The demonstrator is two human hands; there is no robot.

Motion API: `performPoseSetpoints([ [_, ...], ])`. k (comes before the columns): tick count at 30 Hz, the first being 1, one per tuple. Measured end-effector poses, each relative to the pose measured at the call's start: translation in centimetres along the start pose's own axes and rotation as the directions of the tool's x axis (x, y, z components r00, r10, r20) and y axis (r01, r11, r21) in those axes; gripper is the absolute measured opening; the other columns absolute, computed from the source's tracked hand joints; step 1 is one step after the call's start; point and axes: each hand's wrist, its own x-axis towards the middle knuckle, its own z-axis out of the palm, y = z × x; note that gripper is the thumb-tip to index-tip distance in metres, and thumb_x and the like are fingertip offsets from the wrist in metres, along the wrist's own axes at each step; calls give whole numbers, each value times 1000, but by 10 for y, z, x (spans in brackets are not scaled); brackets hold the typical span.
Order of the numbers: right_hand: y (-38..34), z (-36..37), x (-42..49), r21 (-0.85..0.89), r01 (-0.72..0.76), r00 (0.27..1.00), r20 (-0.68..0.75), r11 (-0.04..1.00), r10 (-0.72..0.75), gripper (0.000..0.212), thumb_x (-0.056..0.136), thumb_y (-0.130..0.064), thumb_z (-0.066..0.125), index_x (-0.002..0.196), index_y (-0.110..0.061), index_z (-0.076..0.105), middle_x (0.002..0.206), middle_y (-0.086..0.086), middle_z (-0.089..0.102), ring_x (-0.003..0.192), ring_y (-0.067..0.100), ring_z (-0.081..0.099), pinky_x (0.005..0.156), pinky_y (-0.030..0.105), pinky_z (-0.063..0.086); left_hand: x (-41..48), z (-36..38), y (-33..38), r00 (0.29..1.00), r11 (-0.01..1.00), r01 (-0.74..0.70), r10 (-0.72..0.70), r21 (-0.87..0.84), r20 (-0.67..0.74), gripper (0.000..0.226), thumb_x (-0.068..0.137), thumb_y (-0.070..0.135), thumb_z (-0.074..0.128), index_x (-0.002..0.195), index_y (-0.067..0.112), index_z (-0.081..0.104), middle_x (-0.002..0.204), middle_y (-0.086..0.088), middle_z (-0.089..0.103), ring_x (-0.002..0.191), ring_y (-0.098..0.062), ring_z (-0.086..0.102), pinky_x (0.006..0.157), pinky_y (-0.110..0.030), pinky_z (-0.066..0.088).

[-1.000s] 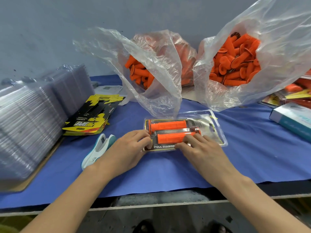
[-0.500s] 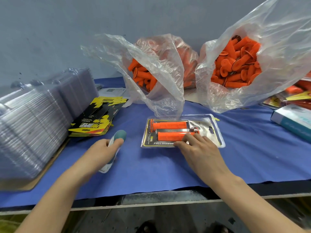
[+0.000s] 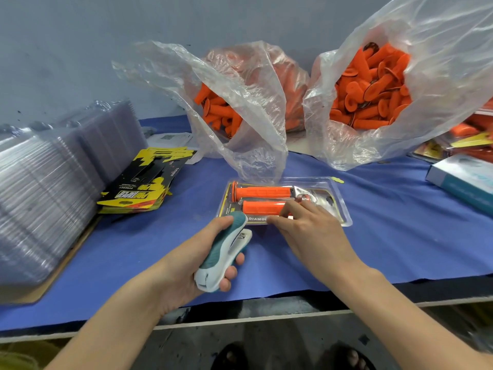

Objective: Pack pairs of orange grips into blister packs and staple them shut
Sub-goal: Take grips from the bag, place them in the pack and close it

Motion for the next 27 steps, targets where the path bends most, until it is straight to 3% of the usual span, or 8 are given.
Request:
performPoseSetpoints([
  [4, -4, -4, -3, -72, 54, 999, 6, 996, -53, 35, 74, -5, 69, 99, -29, 72, 89, -4, 61, 77, 22, 58, 64, 34, 46, 10, 5, -2, 999, 999, -34, 33, -29, -26, 46, 91, 56, 54, 105, 14, 67, 78, -11, 58, 53, -18, 49, 43, -23, 42],
  [19, -12, -4, -5, -142, 77, 997, 16, 987, -76, 20, 78, -12, 68, 91, -27, 71, 87, -3, 61, 73, 21, 56, 61, 34, 47, 33, 16, -10, 989, 995, -99, 94, -34, -113, 51, 93, 55, 54, 109, 7, 61, 75, -13, 60, 53, -21, 54, 46, -27, 48],
  [27, -14, -4, -6, -152, 84, 996, 28, 985, -81, 22, 81, -13, 59, 91, -29, 71, 90, -5, 62, 76, 20, 57, 64, 33, 47, 35, 18, -8, 987, 994, -102, 96, -39, -129, 47, 93, 49, 56, 113, 7, 62, 83, -14, 64, 55, -20, 56, 45, -26, 47],
])
